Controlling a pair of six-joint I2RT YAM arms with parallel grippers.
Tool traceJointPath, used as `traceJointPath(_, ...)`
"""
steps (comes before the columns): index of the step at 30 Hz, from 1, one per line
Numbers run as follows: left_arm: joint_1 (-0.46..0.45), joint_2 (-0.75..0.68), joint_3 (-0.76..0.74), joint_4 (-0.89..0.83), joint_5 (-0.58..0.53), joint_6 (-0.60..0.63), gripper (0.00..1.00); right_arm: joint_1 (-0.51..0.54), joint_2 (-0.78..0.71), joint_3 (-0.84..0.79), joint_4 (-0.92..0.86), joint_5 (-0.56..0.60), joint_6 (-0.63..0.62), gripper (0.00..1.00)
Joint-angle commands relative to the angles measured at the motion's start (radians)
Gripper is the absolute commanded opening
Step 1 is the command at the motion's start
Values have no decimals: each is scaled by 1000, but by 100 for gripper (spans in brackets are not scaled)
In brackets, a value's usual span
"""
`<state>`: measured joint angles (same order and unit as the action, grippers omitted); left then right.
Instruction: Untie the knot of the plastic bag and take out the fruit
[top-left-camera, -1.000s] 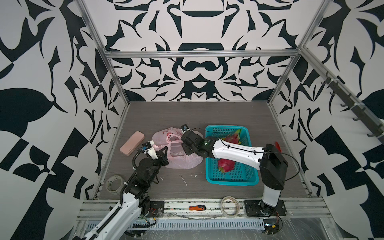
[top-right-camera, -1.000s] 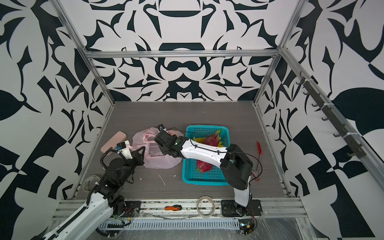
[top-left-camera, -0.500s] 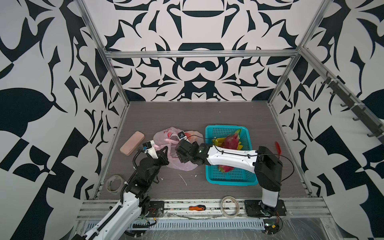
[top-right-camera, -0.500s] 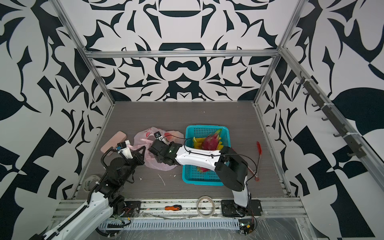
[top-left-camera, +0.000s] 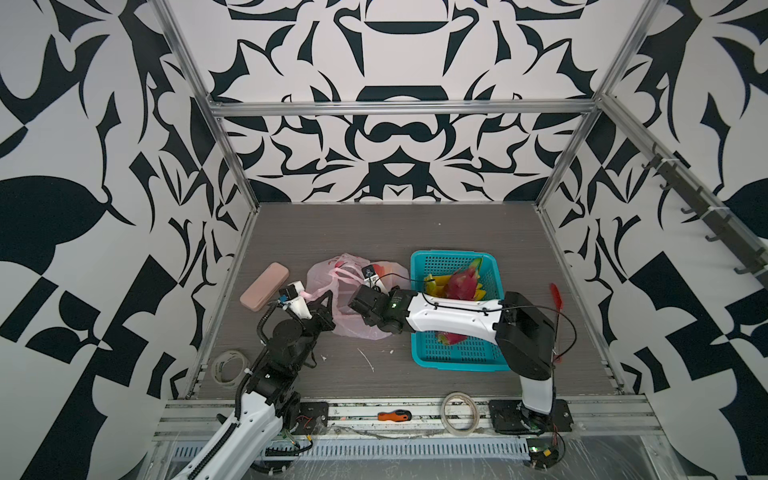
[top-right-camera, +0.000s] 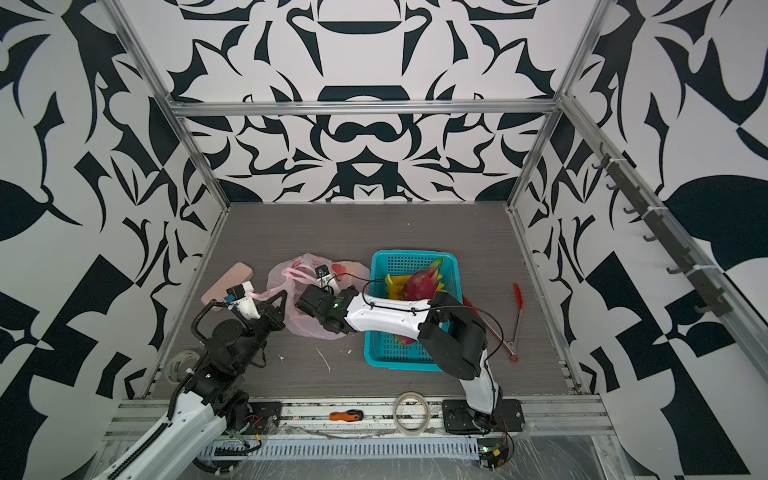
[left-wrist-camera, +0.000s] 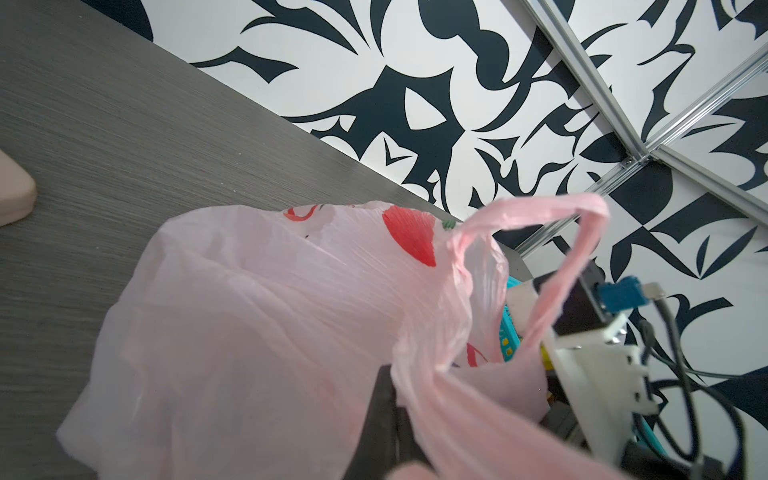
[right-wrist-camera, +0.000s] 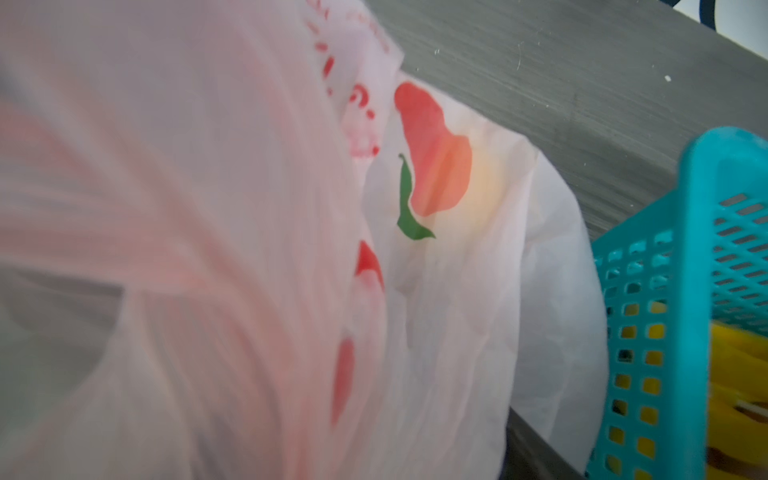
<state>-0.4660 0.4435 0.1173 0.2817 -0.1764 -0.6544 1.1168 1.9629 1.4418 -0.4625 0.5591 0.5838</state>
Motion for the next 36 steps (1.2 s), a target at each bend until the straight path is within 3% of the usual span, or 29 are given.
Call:
traceJointPath(1, -3, -14, -10, -24, -22, -5, 0, -12, -9, 37, -1, 37, 7, 70)
traceJointPath(7, -3, 8, -16, -18, -23, -7, 0, -31, -23, 56, 41, 61, -123, 34)
traceJointPath(12, -3, 32, -32, 8, -30, -18, 0, -31, -40, 82, 59, 76, -279, 16)
traceJointPath(17, -3, 58, -52, 38, -33, -42, 0, -31, -79, 76, 84, 74, -381, 9)
traceJointPath(25, -3, 107, -63, 62, -17, -61, 0, 3, -149, 42, 150, 91, -484, 6)
traceJointPath(36, -3, 117, -58, 83, -2, -74, 0, 8, -155, -13, 188, 84, -455, 7)
